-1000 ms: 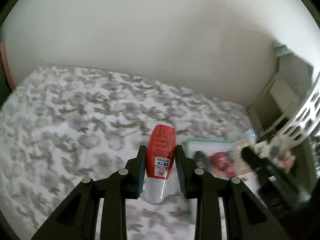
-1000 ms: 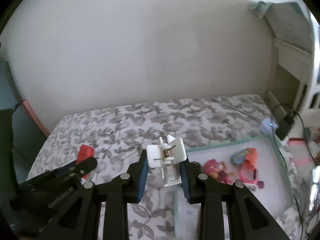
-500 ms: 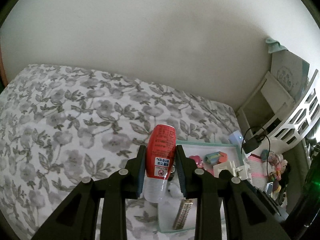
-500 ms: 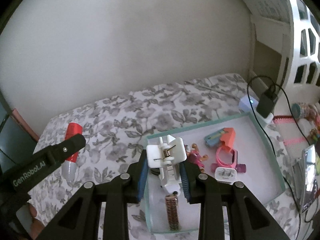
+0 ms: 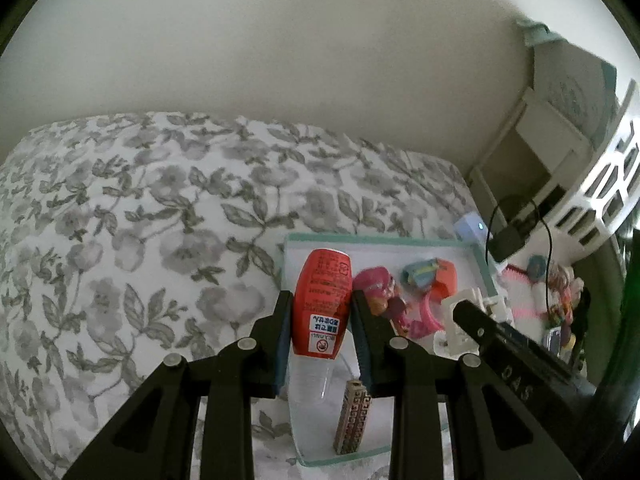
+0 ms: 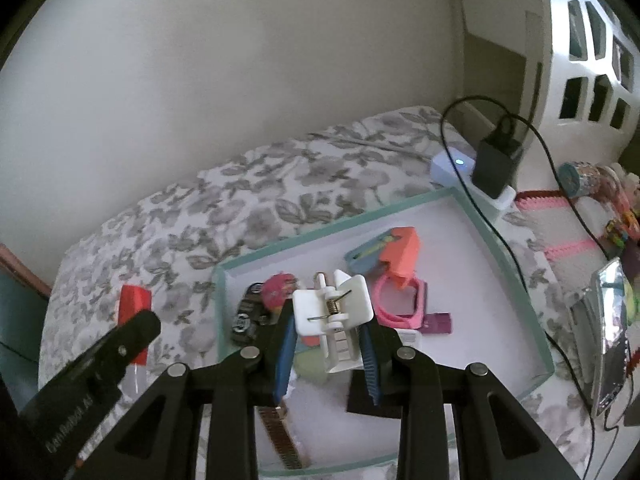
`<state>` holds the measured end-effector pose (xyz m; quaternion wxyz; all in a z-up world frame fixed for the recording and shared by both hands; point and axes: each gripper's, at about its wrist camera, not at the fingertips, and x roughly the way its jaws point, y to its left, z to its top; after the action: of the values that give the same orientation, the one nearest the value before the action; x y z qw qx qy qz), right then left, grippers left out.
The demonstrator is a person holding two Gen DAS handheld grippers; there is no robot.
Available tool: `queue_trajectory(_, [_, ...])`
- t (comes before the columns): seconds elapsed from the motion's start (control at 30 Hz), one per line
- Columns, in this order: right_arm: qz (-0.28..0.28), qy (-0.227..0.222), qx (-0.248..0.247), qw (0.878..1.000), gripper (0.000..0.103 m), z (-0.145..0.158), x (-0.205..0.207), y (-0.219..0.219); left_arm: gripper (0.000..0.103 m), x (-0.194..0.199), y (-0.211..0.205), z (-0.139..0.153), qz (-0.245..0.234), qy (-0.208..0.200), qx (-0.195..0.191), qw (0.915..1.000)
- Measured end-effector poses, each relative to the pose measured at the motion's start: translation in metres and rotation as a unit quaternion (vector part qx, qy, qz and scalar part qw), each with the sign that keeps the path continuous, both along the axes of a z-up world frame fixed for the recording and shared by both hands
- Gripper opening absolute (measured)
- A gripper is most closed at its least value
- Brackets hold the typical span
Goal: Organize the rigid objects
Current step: 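Carry the bottle and plug adapter over the tray, then lower the bottle and plug adapter into the tray and open both tools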
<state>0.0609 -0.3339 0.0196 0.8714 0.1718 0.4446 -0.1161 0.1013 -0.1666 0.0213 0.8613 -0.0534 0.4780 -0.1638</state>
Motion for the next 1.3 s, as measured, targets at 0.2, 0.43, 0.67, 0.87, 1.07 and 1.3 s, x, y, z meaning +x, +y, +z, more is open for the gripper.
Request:
queue_trajectory(0.2, [-0.03, 0.021, -0.003, 0.999, 0.032, -0.01, 0.0, -0.014, 0.03, -0.009, -0.017, -0.007, -0.031, 0.003, 0.009, 0.9995])
queue_trajectory(0.43, [-0.077, 0.004, -0.021, 0.997, 0.032, -0.003, -0.01, -0.027, 0.03, -0.021, -0.041, -0.013, -0.075, 0.005, 0.006, 0.9971])
queue_trajectory(0.67, [-0.14, -0.011, -0.036, 0.989, 0.032, 0.003, -0.024, -0.052, 0.03, -0.027, -0.058, -0.022, -0.102, 0.019, 0.0, 0.9946])
queue_trajectory(0.87, [-0.17, 0.032, -0.033, 0.984, 0.032, -0.018, -0.027, -0.068, 0.03, -0.029, -0.066, -0.031, -0.114, 0.037, -0.002, 0.9928])
queue_trajectory(1.07, [-0.175, 0.062, -0.03, 0.982, 0.032, -0.035, -0.026, -0.07, 0.03, -0.034, -0.074, -0.033, -0.129, 0.038, 0.008, 0.9909])
queue_trajectory(1.3, [-0.17, 0.086, -0.017, 0.981, 0.032, -0.05, -0.023, -0.069, 0.03, -0.038, -0.083, -0.041, -0.143, 0.045, 0.025, 0.9884])
